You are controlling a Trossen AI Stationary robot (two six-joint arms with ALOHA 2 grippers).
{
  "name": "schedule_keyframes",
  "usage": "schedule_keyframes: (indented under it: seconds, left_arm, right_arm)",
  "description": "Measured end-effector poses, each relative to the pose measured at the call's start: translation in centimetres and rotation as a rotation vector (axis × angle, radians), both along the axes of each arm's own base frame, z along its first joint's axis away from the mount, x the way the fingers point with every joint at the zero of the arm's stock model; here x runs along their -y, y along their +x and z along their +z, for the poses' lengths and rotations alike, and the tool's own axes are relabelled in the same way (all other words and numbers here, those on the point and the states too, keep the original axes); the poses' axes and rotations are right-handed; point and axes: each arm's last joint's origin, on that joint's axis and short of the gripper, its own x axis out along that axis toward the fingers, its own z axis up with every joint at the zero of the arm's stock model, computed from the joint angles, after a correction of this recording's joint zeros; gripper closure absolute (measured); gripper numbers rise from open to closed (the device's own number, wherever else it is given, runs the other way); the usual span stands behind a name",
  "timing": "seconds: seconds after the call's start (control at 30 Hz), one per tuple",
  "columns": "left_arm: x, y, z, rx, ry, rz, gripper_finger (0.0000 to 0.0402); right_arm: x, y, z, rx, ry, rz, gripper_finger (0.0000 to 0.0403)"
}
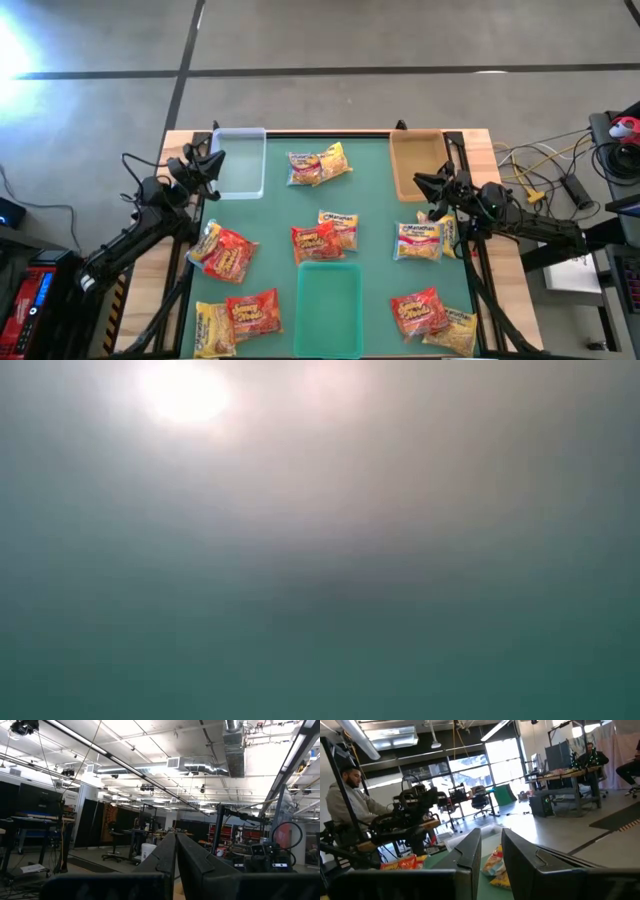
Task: Sort Maruchan noodles
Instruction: Put the blue noodle pack into the yellow bin
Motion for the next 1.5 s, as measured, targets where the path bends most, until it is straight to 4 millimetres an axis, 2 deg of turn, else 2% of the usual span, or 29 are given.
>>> schedule_keyframes:
  seconds: [0.3,0.43,0.53,0.67,0.8,1.0,1.2,1.5]
  left_arm:
    - [0.0,0.0,0.0,0.023,-0.035,-0.021,0.0402]
    - [0.0,0.0,0.1,0.026,-0.015,-0.014,0.0402]
    - [0.1,-0.1,0.2,0.033,-0.011,-0.016,0.0402]
    - [0.0,-0.1,0.2,0.09,-0.089,-0.042,0.0402]
    - [0.1,-0.2,0.4,0.128,-0.118,-0.062,0.0402]
    - [0.3,-0.1,0.4,0.096,-0.094,-0.138,0.0402]
    - [-0.2,0.1,-0.3,0.089,-0.203,-0.082,0.0402]
    - [-0.2,0.1,-0.5,0.054,-0.183,-0.058,0.0402]
  right_arm:
    - [0.0,0.0,0.0,0.049,0.118,0.027,0.0335]
    - [0.0,-0.1,0.2,0.073,0.117,0.03,0.0335]
    - [-0.1,-0.2,0.8,0.133,0.095,0.033,0.0335]
    - [-0.1,-0.4,1.5,0.191,0.042,0.027,0.0335]
    - [-0.1,-0.4,1.5,0.173,0.011,0.016,0.0335]
    - [-0.1,-0.4,1.4,0.145,-0.047,0.007,0.0335]
    - [-0.1,-0.3,1.3,0.112,-0.098,-0.01,0.0335]
    - [-0.1,-0.2,1.3,0.06,-0.192,-0.04,0.0335]
